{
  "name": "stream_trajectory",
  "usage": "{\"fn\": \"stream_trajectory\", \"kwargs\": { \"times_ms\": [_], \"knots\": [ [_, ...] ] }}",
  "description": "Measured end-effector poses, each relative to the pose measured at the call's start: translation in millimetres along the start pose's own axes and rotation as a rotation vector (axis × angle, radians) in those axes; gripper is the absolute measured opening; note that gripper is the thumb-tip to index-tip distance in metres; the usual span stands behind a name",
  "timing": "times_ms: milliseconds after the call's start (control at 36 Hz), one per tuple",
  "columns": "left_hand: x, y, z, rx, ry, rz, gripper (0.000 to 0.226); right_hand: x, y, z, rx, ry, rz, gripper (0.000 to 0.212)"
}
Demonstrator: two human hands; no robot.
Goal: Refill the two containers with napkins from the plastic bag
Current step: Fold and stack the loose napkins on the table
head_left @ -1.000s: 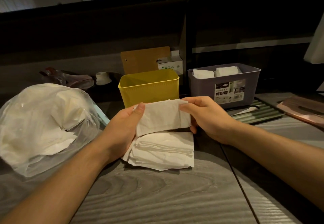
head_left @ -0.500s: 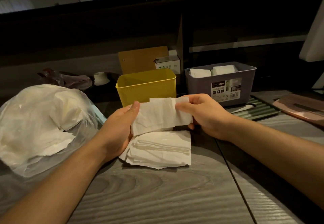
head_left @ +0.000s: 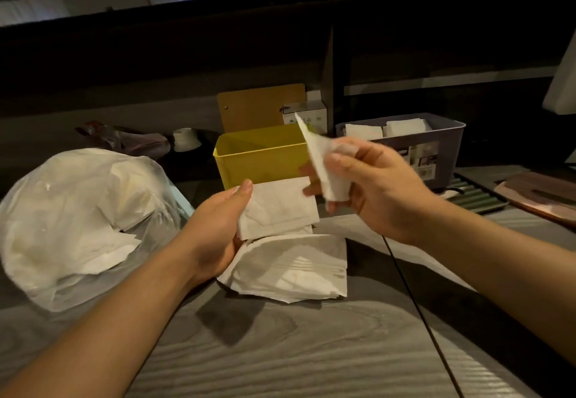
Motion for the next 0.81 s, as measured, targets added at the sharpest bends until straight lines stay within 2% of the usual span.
{"fn": "stream_trajectory", "kwargs": {
  "times_ms": [28,167,306,417,472,528,556,611,694,750,806],
  "knots": [
    [0.2,1.2,0.1,0.006,-0.004,0.011,0.032,-7.0,2.6,-0.9,0.008,0.039,0.086,0.031],
    [2.4,1.2,-0.9,-0.006,-0.013,0.024,0.034,-26.0,5.4,-8.5,-0.084,0.082,0.513,0.016],
    [-1.5,10.3,-0.2,0.089,0.007,0.028,0.045,-26.9,7.1,-10.9,-0.147,0.038,0.624,0.015],
    [2.7,6.4,-0.5,0.085,-0.011,-0.142,0.031,-27.6,8.0,-12.2,-0.165,0.042,0.673,0.016],
    [5.2,2.0,-1.7,0.052,-0.026,-0.122,0.028,-19.9,7.9,-9.9,-0.183,0.008,0.796,0.026],
    [5.1,-0.2,-2.3,0.027,-0.034,-0.085,0.027,-5.3,11.0,-3.9,-0.178,-0.078,0.905,0.024],
    [5.0,-1.6,-2.6,0.017,-0.034,-0.081,0.027,0.3,14.5,-0.3,-0.13,-0.118,0.919,0.021],
    [5.1,-5.6,-2.9,-0.004,-0.029,-0.087,0.027,3.2,26.1,6.2,0.083,-0.14,0.962,0.021],
    [4.3,-7.8,-2.1,-0.025,-0.027,-0.081,0.026,-16.9,41.7,15.6,0.459,0.031,1.155,0.03],
    [3.8,-7.4,-1.3,-0.036,-0.029,-0.071,0.024,-26.1,43.1,17.5,0.542,0.09,1.202,0.035],
    [3.9,-6.6,-1.2,-0.037,-0.029,-0.06,0.023,-24.7,42.4,15.9,0.518,0.069,1.197,0.035]
  ]
}}
Point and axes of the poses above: each hand's wrist, its own z-axis away from the middle knuckle, its own y-axis out of the palm, x = y × z, the point moved 7 cm from there along -z, towards the middle knuckle, and after that the axes turned 10 degrees about x, right-handed, at the moved point
